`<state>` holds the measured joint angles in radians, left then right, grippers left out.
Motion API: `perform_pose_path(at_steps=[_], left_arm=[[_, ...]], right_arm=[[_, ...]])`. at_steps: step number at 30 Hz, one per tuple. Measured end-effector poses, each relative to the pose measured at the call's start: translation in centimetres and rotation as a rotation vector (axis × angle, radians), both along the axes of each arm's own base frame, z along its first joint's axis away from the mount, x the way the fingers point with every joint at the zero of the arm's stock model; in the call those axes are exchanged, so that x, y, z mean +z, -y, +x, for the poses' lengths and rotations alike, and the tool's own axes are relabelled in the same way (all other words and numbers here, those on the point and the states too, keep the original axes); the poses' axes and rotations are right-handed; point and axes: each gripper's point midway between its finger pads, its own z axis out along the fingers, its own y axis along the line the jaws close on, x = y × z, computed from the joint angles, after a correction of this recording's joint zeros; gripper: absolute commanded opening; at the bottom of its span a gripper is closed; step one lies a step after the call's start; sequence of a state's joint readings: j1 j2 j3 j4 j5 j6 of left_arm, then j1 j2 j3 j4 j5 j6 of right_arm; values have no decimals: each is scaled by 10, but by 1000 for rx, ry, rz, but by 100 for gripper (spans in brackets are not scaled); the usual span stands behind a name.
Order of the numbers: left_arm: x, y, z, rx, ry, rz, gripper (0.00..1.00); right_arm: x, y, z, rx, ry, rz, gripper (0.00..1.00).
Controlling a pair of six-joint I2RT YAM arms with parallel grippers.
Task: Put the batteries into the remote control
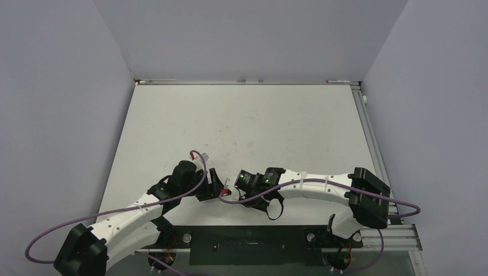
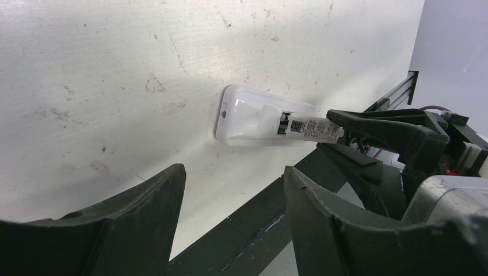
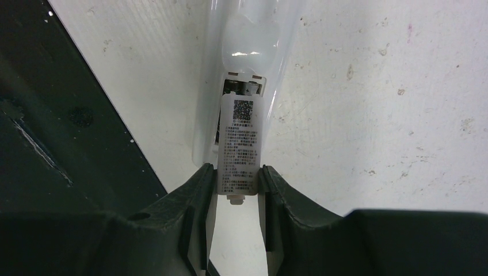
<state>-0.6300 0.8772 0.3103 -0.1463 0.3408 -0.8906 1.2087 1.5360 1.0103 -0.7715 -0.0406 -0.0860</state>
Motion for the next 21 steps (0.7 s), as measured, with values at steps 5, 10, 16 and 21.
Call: perform_pose_path(at_steps=[5,10,16,21], left_arm=[[-1,-1,1,2,1,5,60],[-1,-2,2,4,2,5,60],[-2,-3,3,7,-1,6,60],[-2,-4,4,12,-2,5,60]], right_arm=[[0,-2,1,1,-2,7,9],[0,-8,2,4,-4,18,9],[0,-9,3,3,-7,21,9],[0,-8,4,-2,-7,21,9]])
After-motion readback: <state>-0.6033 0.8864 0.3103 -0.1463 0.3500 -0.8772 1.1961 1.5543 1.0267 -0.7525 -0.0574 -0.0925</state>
